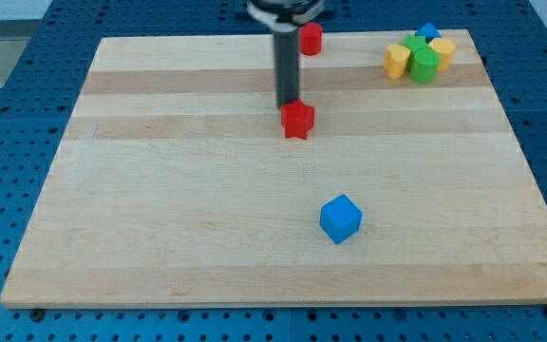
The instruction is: Push the red star to group of blocks
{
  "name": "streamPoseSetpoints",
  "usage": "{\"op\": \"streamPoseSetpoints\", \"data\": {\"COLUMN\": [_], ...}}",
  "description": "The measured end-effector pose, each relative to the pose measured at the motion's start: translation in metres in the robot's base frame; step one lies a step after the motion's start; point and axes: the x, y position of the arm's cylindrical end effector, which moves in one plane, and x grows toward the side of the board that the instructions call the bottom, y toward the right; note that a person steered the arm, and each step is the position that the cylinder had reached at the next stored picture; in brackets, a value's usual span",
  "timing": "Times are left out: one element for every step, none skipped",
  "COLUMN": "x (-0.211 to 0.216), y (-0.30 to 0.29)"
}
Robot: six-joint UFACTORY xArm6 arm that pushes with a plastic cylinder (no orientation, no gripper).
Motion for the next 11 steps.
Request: {"op": "streamPoseSetpoints", "data": {"x": [0.004,0.016,0.011,0.046,0.066,0.061,0.041,0.004,-0.004,-0.014,-0.028], "y": [0.038,-0.027,-0.098,-0.107,-0.054,0.021,0.092,0.106,0.107,0.113,0.117]}}
